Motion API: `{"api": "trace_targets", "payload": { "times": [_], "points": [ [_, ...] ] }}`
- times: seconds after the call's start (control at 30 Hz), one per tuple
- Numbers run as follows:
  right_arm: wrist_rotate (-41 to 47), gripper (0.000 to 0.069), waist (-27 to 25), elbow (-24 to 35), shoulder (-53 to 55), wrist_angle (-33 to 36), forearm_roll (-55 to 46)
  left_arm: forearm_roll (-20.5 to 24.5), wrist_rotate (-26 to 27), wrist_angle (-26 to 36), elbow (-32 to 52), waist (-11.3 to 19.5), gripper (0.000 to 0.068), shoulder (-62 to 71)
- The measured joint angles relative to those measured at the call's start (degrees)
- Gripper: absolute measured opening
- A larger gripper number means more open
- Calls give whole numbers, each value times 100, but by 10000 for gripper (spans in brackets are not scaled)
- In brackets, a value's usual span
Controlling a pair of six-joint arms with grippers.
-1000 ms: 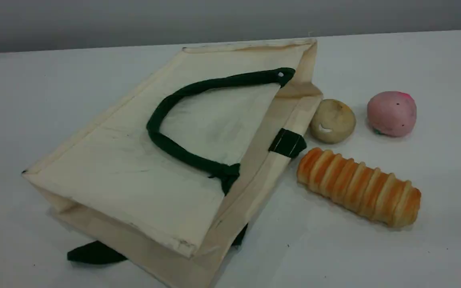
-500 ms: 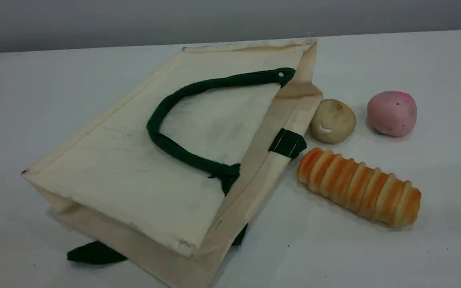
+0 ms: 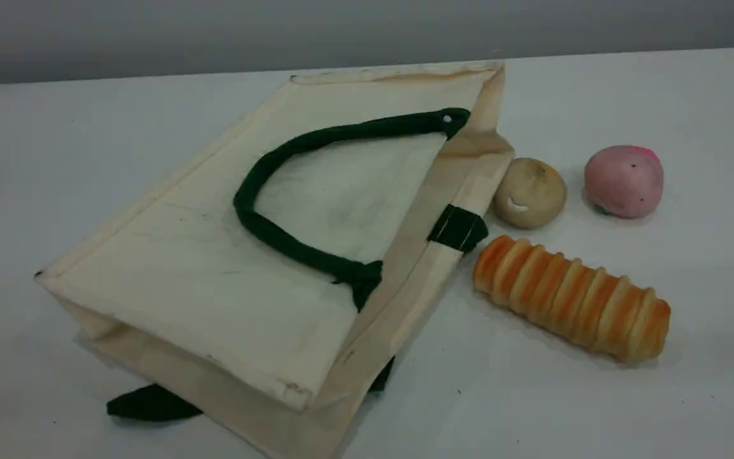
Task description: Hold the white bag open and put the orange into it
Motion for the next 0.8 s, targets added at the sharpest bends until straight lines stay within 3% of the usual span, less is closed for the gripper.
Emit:
{"api": "trace_targets", "payload": {
  "times": [0.2,0.43,0.6,0.7,0.8],
  "points": [
    [0,54,-53,0,0,2,0,-40,6,7,52,-6,18,0],
    [0,59,-725,0,0,6,0,-40,6,23,52,-6,27,0],
    [0,68,-777,0,0,6,0,-34,-5,33,47,19,28,-6],
    [0,71,-777,0,0,6,0,-67,1,33,47,383,31,-6],
    [0,75,-772,0,0,6,0,-55,1,33,47,1088,34,-6]
  ]
}}
